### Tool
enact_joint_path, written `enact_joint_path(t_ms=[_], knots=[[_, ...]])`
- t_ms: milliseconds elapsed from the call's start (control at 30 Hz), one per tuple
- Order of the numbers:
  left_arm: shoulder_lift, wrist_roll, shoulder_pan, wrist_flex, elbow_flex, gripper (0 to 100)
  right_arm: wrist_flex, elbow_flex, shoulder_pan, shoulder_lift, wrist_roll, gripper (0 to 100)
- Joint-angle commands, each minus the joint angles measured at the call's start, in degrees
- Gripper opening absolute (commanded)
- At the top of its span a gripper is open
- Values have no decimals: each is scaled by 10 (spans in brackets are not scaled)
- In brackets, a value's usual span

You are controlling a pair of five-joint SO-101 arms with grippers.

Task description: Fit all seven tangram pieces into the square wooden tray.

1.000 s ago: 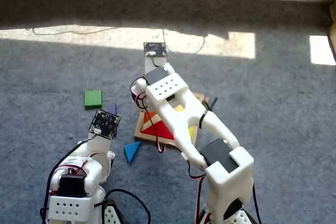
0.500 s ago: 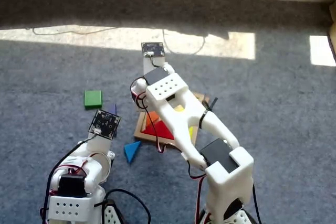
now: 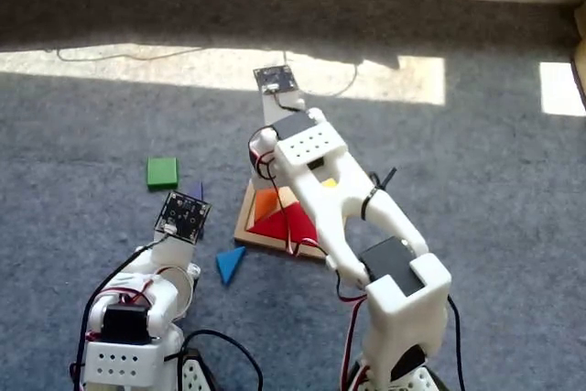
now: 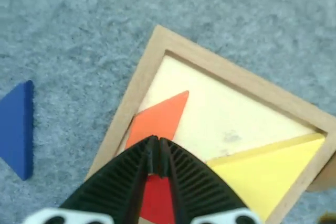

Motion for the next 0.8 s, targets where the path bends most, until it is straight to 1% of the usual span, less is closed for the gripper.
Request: enact_joint_path(t_ms=[0, 167, 433, 600, 667, 767], knots=[[-7, 1, -7, 2, 12, 6, -58, 34, -26, -7, 6, 5], [-7, 1, -7, 2, 12, 6, -73, 69, -57, -7, 6, 5], [-7, 1, -7, 2, 12, 6, -68, 98, -95, -13, 6, 5], [-7, 1, -7, 2, 12, 6, 10, 81, -95, -22, 6, 5], [-7, 1, -7, 2, 12, 6, 29, 59, -92, -53, 6, 5], [-7, 1, -7, 2, 12, 6, 61, 54, -68, -113, 7, 5]])
